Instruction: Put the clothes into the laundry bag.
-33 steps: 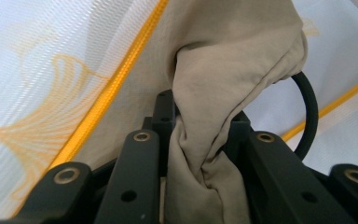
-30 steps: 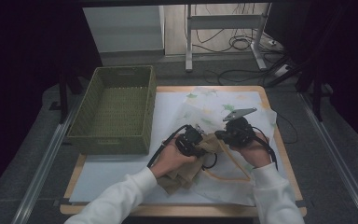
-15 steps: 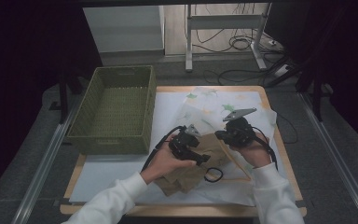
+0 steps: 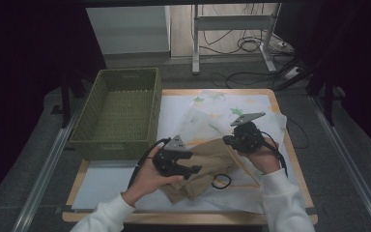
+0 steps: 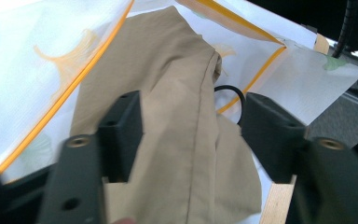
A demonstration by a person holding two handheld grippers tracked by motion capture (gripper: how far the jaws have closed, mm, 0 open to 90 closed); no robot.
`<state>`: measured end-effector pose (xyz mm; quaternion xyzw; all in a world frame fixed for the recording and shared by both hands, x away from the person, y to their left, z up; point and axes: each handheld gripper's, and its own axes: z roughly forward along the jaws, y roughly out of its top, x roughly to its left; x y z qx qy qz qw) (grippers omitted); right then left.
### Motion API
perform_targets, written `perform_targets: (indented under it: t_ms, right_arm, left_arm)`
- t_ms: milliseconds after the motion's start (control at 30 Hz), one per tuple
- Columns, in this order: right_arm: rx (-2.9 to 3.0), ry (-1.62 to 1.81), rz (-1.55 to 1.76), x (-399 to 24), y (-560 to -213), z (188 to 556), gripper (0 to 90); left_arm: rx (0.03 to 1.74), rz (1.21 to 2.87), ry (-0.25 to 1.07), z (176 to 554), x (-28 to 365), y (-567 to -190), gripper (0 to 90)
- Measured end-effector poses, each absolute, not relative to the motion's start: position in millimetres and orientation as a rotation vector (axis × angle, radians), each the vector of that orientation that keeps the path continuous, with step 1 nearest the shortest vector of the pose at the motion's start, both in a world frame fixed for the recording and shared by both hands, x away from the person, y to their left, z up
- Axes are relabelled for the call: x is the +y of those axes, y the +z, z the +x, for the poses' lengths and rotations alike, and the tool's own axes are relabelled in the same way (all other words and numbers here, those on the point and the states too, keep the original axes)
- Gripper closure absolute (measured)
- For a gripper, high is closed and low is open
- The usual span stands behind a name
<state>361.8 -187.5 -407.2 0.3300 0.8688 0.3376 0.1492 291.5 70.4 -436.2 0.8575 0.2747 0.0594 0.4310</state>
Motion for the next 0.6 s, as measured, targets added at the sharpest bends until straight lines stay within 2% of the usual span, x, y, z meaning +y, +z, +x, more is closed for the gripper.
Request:
perform_targets:
  t_ms: [33, 267, 433, 600]
  right_arm:
    - [2.498, 0.971, 0.949, -187.6, -407.4, 362.0, 87.3]
    - [2.505, 0.955, 0.946, -185.3, -409.0, 360.9, 87.3]
    - [2.509, 0.955, 0.946, -185.4, -410.1, 360.7, 87.3]
    - [2.508, 0.960, 0.954, -186.2, -410.1, 360.6, 87.3]
  left_arm:
    - [0.685, 2.131, 0.140, 288.5, 72.9, -438.1, 46.1]
    - [0.665, 2.174, 0.158, 282.5, 78.9, -444.2, 78.8]
    - [0.678, 2.180, 0.151, 282.8, 81.5, -447.9, 88.3]
    - [0.691, 2.191, 0.123, 282.7, 88.8, -454.5, 89.7]
